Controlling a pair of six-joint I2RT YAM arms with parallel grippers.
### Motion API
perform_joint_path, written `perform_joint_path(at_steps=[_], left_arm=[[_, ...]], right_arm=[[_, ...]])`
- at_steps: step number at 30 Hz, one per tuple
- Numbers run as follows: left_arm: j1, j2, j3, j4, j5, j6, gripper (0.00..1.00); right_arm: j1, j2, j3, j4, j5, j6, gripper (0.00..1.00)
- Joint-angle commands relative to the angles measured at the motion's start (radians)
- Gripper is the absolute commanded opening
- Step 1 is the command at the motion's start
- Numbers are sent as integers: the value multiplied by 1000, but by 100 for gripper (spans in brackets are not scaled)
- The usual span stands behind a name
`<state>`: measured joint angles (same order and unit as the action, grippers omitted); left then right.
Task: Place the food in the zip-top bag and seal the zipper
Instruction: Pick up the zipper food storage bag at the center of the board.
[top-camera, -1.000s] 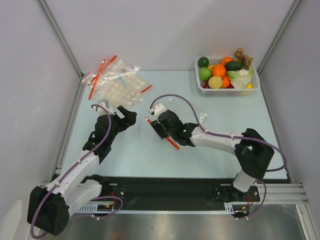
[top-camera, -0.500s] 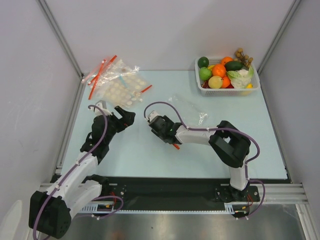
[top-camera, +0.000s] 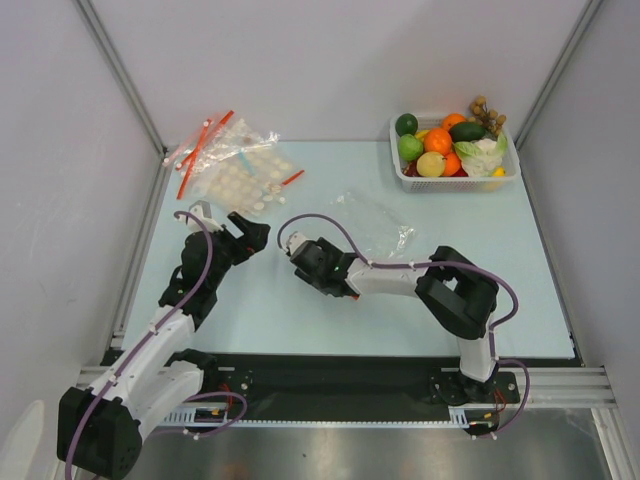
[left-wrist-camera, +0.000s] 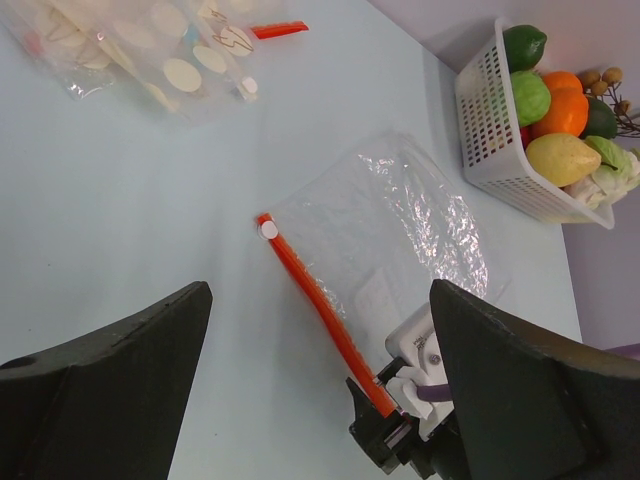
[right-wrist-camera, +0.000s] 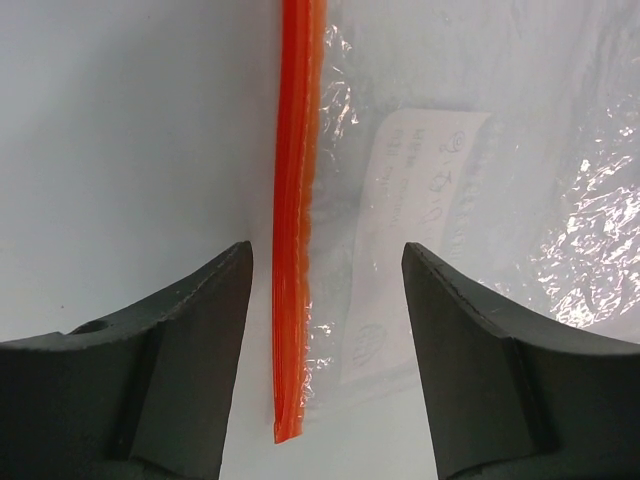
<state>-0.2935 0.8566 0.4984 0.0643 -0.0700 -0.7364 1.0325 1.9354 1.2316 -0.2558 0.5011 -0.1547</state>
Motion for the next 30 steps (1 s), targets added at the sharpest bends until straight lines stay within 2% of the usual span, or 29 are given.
perform_joint_path(at_steps=[1,14,17,18,20,21,25,30], left_arm=[[7,-14,-3,23,18,-3,97],[7,-19,-3,15,4,-3,97],[7,-22,-3,12,1,0,97],[7,-22,-3,14,1,0,96],[7,-22,-3,14,-1,-1,97],[7,-22,-3,15,1,-1,97],[7,-7,-14,49,28,2,97],[5,36,-18,115,133,22,96]], right_arm=[[14,-19,5,18,37,-26,67],[-5,45,37,-14,139,-20,49],[-6,48,40,-17,145,-20,38],[-5,47,42,-16,152,-19,27],[-6,43,43,-14,165,-14,13],[-6,40,43,-11,178,-16,0],[11,-21,-4,53,192,-13,0],[-2,-237,-118,161,122,44,0]])
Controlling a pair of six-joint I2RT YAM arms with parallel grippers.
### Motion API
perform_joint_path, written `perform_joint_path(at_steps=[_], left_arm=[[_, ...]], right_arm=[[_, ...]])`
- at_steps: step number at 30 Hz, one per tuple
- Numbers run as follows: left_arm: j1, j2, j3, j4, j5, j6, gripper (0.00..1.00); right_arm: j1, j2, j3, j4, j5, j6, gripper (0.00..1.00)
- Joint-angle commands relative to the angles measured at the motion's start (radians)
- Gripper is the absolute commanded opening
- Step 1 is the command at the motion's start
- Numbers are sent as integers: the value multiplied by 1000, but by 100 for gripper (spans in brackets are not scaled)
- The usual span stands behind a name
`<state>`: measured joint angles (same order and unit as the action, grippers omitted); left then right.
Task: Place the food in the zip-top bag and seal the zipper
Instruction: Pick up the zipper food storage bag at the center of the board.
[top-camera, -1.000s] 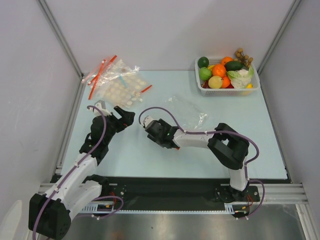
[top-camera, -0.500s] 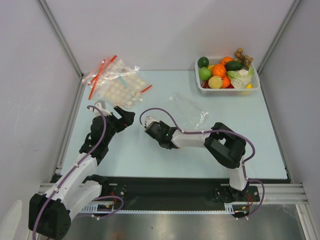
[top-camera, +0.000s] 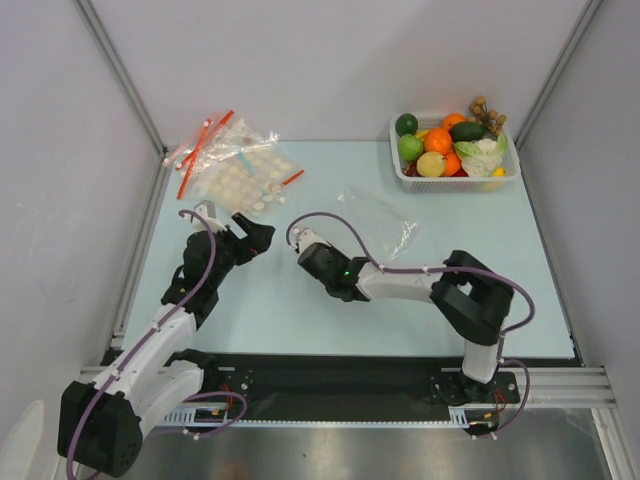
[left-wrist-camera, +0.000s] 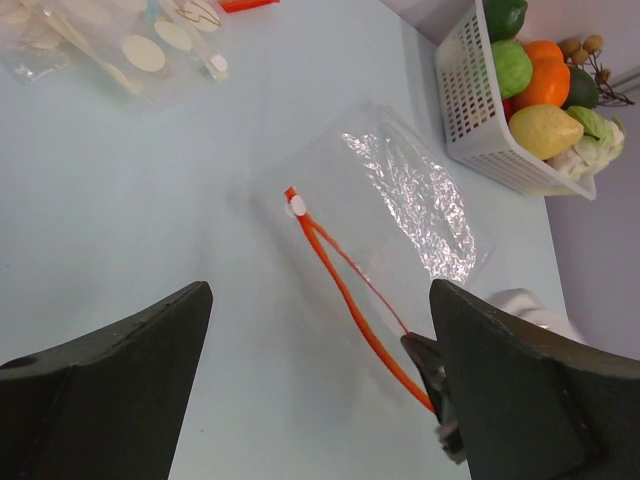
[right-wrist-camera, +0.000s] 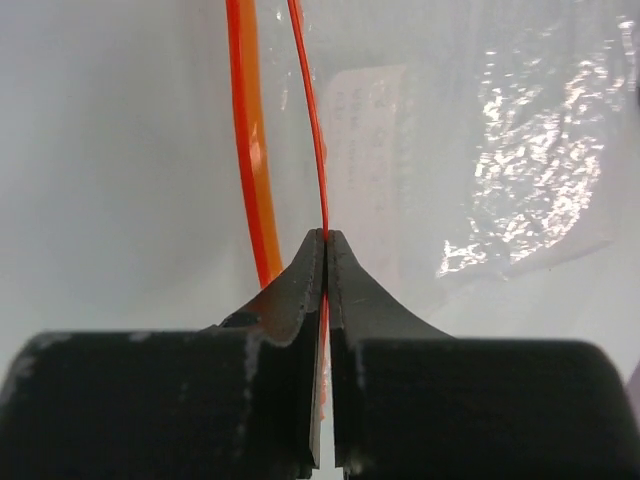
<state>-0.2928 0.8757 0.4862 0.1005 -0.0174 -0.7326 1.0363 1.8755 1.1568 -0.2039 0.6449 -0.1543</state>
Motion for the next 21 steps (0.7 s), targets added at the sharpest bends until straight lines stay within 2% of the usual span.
perform_joint_path(at_steps=[1,6,8,13,21], left_arm=[[0,26,-9,96,98,19,96],[-74,40,-15,203,146,73,96],[-146,55,12,211,131,104,96],[-304,77,61,222,56,203,98],[-393,49,71,248,22,275,100]], right_arm=[[-19,-220,-60,133,-51,64,0],[-154,-445,-175,175,-363,203,0],[-183,-493,-201,195,-457,243,0],[-199,-579,-246,239,-511,262,0],[-165,-621,-256,259,-562,292,0]])
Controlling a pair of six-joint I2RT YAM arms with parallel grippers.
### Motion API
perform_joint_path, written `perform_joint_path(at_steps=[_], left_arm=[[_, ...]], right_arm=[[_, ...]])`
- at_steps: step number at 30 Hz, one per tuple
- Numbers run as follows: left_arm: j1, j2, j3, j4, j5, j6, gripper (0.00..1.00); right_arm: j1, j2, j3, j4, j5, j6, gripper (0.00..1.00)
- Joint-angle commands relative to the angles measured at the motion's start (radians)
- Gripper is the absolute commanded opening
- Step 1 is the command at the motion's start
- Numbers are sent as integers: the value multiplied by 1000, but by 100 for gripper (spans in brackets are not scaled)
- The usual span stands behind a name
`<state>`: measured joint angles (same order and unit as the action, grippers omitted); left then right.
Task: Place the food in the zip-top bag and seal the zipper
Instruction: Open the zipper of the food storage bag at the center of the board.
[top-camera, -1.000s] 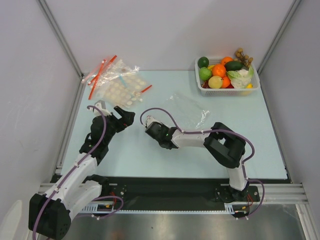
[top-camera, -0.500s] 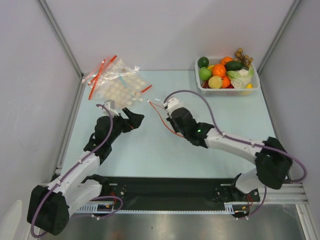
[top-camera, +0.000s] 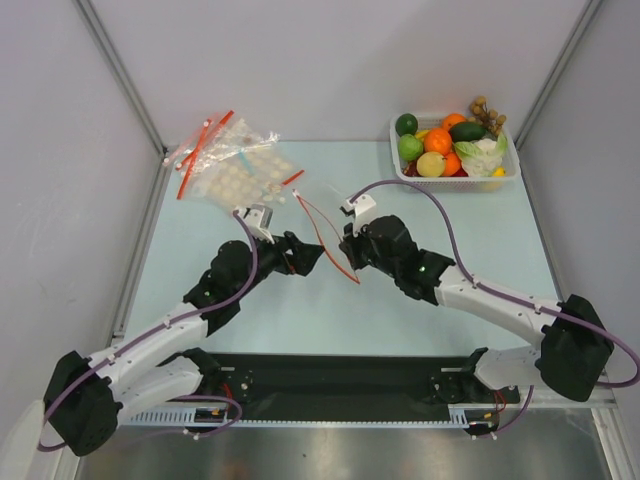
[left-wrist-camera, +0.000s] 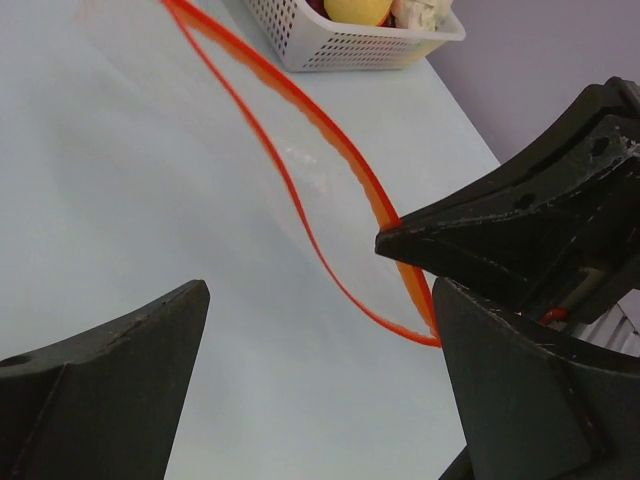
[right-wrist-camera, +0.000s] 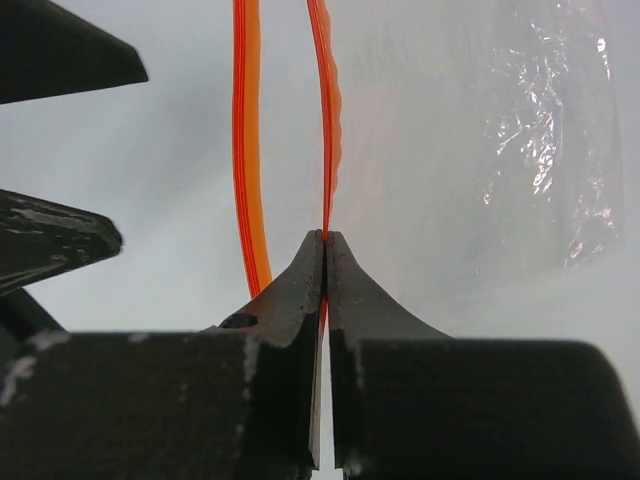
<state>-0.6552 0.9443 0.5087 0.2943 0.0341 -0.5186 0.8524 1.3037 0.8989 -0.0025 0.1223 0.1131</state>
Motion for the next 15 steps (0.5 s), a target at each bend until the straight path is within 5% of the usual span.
perform_joint_path(at_steps=[1,11,14,15], left_arm=[[-35,-16,53,51,-58,65,100],[-41,44,80,16,-97,74,82],[-41,44,82,20,-97,84,64],[-41,45,80,23,-88,88,50]], right_arm=[[37,-53,-3,62,-41,23,0],[102,-103,-29,101,10,5,0],[112,-118,-43,117,13,2,0],[114,-132,-55,124,11,-1,0]])
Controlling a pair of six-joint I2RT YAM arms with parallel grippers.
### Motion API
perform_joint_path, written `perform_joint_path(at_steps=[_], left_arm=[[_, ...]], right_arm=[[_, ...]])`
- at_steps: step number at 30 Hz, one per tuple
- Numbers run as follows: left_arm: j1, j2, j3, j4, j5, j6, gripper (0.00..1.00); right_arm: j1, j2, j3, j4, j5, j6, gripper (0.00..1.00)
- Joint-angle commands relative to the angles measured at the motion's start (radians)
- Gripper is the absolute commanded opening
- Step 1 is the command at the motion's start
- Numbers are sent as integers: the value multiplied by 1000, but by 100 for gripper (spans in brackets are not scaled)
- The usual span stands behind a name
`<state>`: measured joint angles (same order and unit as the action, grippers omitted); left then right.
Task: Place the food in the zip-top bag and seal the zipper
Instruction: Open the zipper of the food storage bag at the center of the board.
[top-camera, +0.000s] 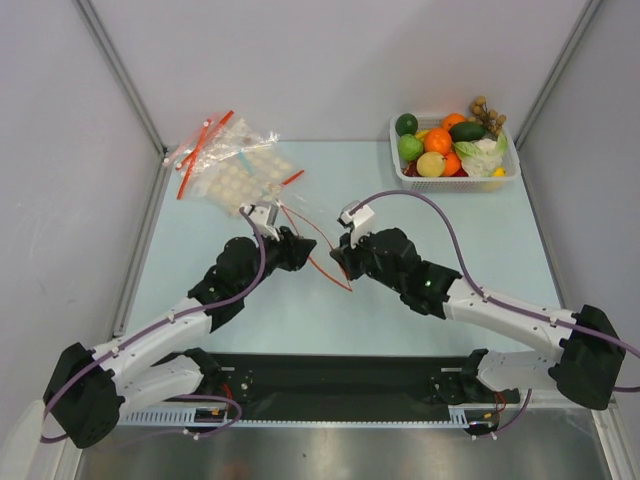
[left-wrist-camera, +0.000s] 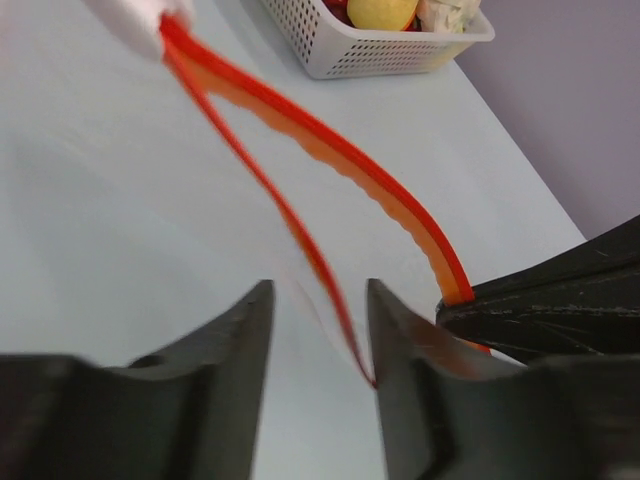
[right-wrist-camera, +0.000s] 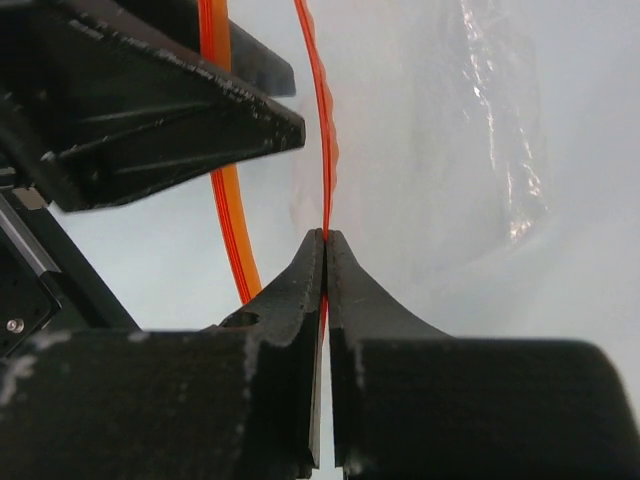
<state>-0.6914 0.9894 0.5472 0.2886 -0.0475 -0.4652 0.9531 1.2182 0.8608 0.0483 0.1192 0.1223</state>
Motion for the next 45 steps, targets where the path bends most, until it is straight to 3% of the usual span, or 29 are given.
perform_joint_path(at_steps=[1,2,3,5,8,10,13,14,16,23,24,27,28,31,32,36,39,45], left_arm=[[-5,-1,42,29,0,37,42],[-5,-5,45,26,4,46,33],[-7,-14,51,15,5,54,14],[-13,-38,78,-50,-43,83,0],[-28,-121,74,-91,-127,105,0],[-46,-147,86,-109,-155,114,0],[-97,-106,141,-181,-218,141,0],[-115,-92,157,-192,-253,164,0],[-184,-39,203,-218,-299,190,0],[-359,98,322,-281,-502,295,0],[-370,107,330,-281,-506,298,0],[-376,132,358,-335,-517,301,1],[-378,134,367,-351,-535,298,1],[-378,126,373,-373,-592,295,2],[-378,121,375,-381,-610,295,2],[-391,84,391,-428,-718,303,1],[-462,94,444,-488,-909,350,0],[-556,224,562,-607,-1081,388,8]], right_arm=[[15,-52,-22,82,16,-13,0],[18,-62,-26,94,17,-15,0],[18,-69,-34,100,20,-15,0],[18,-95,-51,114,36,-13,0],[18,-131,-80,140,69,-9,0],[15,-146,-95,153,94,-1,6],[3,-164,-117,171,102,7,25],[-2,-169,-121,176,103,8,36],[-10,-169,-123,177,97,11,43],[-14,-160,-120,174,95,10,52],[-16,-160,-120,173,102,13,52],[-25,-166,-121,167,132,26,38],[-28,-175,-126,167,146,27,24],[-56,-201,-143,160,189,65,4],[-69,-212,-149,160,192,80,2],[-169,-270,-206,189,133,193,0],[-269,-283,-247,252,-19,247,0],[-309,-198,-229,268,-133,272,0]])
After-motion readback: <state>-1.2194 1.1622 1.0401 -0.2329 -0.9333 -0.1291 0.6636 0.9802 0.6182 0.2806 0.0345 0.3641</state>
